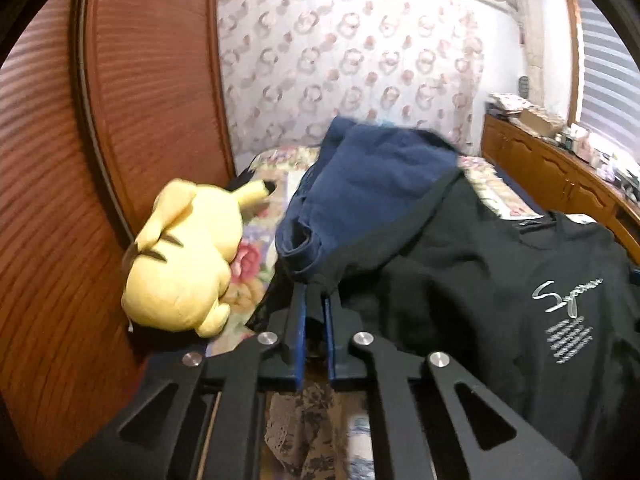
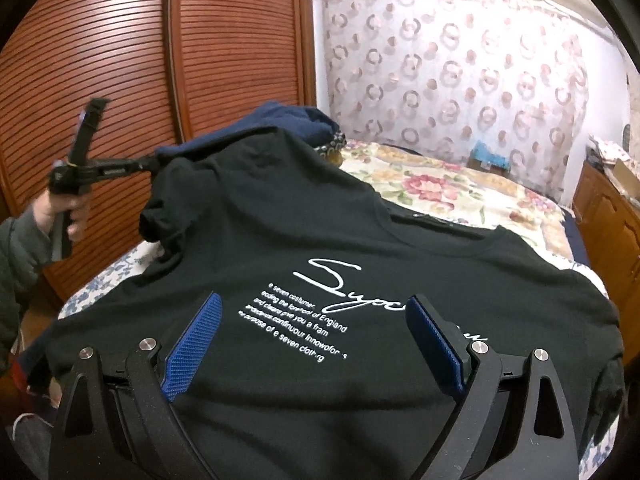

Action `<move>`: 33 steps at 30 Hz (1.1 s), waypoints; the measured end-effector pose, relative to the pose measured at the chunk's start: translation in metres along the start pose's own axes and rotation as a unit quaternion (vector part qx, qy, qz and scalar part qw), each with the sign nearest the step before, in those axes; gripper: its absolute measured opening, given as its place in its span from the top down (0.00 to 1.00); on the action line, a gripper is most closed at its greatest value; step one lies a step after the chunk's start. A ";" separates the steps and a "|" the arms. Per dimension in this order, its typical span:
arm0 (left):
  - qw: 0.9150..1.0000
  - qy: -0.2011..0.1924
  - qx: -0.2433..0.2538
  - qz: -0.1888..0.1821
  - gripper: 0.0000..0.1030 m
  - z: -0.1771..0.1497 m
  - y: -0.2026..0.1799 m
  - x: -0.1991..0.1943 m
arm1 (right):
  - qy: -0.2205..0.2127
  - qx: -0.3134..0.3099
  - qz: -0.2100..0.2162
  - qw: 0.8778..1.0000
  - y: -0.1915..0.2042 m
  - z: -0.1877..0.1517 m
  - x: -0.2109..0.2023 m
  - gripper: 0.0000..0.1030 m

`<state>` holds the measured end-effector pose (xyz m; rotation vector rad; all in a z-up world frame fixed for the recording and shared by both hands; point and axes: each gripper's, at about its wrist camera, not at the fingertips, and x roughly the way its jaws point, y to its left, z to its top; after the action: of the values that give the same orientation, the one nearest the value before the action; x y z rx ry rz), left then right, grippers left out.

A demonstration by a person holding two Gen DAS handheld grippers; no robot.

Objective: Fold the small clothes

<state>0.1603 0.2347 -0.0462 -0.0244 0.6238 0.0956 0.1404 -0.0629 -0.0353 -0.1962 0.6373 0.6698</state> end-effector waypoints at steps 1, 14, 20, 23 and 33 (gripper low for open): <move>1.000 -0.002 0.004 0.000 0.98 0.002 -0.002 -0.004 | 0.002 -0.001 0.002 1.000 0.000 0.000 0.002 0.08; 0.995 -0.013 0.052 -0.089 0.98 0.056 -0.079 -0.032 | -0.003 0.010 0.002 1.000 -0.017 0.001 0.006 0.08; 0.981 -0.002 0.133 -0.140 0.94 0.084 -0.173 -0.032 | -0.021 0.033 -0.021 0.999 -0.041 0.000 -0.010 0.08; 0.975 0.008 0.167 -0.147 0.85 0.087 -0.202 -0.028 | -0.026 0.048 -0.032 0.998 -0.054 -0.003 -0.019 0.08; 0.979 0.042 0.142 -0.141 0.56 0.067 -0.183 -0.014 | -0.017 0.056 -0.038 0.998 -0.072 -0.008 -0.021 0.08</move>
<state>0.2054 0.0547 0.0156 0.1608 0.7071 -0.2718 0.1697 -0.1327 -0.0310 -0.1053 0.6291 0.5610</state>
